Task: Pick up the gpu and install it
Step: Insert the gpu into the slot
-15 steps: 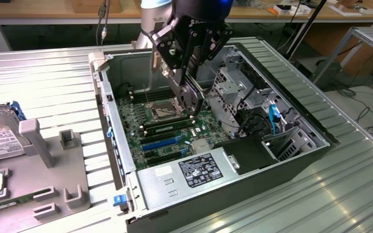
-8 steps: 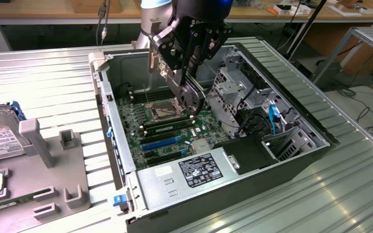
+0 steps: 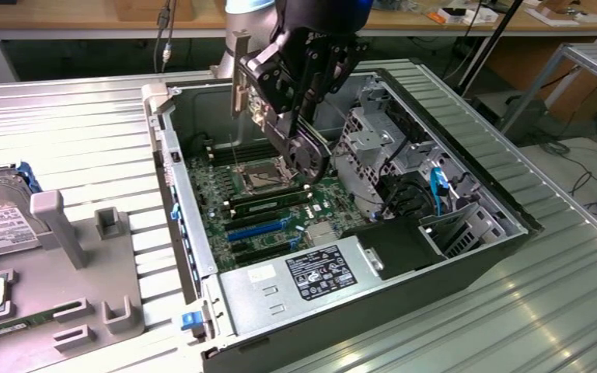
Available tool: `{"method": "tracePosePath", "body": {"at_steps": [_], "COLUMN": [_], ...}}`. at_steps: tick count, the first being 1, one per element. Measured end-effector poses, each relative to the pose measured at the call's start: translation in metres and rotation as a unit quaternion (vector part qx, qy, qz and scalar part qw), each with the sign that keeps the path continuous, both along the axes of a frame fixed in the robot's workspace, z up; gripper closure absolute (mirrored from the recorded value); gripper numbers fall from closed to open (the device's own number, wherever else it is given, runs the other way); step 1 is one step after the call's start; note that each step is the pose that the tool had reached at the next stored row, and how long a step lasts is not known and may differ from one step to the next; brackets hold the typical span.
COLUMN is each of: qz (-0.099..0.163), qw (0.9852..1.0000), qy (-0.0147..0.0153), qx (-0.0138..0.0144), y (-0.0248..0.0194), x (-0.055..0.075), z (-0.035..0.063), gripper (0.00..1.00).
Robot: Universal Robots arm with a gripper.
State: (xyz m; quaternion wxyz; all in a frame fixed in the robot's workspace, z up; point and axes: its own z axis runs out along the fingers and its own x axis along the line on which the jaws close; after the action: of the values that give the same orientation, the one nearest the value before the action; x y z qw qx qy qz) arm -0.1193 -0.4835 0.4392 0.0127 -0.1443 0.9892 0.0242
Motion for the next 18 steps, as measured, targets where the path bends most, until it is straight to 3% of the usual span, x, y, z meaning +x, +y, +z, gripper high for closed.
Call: {"method": "tracePosePath", "body": {"at_steps": [15, 18], "qz": [0.02, 0.034], "qw": [0.9998, 0.9994], "qy": [0.0, 0.0], "qx": [0.0, 0.0], "y": [0.0, 0.0], "x": [0.0, 0.0], "z": [0.0, 0.0], "gripper": [0.73, 0.73]}}
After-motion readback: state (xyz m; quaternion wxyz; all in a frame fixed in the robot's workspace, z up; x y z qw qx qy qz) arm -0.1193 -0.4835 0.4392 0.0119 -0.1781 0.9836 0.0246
